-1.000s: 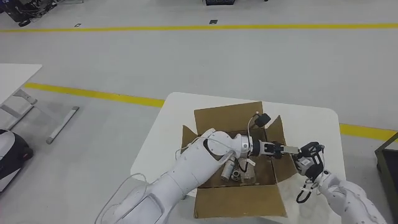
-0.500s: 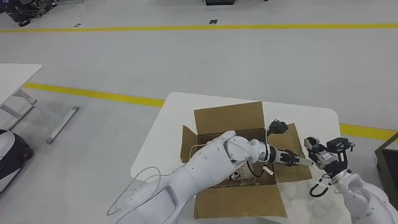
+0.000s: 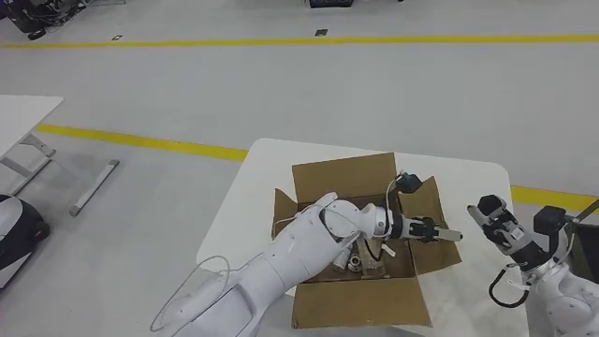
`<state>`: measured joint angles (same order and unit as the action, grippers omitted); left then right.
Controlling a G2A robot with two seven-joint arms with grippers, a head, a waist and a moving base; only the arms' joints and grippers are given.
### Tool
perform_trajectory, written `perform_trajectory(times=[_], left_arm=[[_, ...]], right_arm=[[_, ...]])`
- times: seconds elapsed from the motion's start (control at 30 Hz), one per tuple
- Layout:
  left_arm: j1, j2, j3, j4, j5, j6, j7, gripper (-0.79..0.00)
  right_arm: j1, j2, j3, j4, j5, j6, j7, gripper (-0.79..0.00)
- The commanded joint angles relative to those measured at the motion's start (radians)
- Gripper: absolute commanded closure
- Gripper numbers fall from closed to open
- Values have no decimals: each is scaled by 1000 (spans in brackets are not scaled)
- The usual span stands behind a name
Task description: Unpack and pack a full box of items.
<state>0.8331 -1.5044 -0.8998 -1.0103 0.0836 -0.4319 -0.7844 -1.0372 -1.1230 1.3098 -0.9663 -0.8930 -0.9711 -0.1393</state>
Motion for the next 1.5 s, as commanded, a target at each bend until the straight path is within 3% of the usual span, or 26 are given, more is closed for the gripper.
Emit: perform_trajectory(times=[0.0, 0.3, 0.57, 0.67, 0.73, 0.83, 0.87, 1.3, 1.47], left_arm=[[49, 21, -38, -84, 27, 17, -12, -785], [303, 104, -218, -443, 188, 136, -43, -785], [413, 140, -307, -546, 336, 227, -7, -785], [426, 145, -308, -564, 386, 259, 6, -785], [431, 148, -302, -570, 415, 289, 10, -785], [430, 149, -284, -570, 454, 323, 17, -785], [428, 149, -278, -567, 459, 332, 15, -785], [386, 148, -205, -508, 592, 459, 34, -785], [381, 149, -201, -503, 606, 483, 42, -785]], right_arm=[[2, 2, -1, -18, 19, -11, 46, -785], [38, -4, -63, -90, 125, 12, 276, -782], [78, -15, -147, -128, 208, 88, 495, -785], [86, -17, -164, -114, 222, 108, 533, -613], [89, -18, -170, -98, 230, 125, 549, -348], [90, -18, -178, -71, 243, 130, 567, -55], [90, -19, -182, -63, 248, 128, 570, 0], [44, -37, -208, 40, 441, 75, 480, 0], [15, -40, -198, 45, 508, 97, 440, 0]])
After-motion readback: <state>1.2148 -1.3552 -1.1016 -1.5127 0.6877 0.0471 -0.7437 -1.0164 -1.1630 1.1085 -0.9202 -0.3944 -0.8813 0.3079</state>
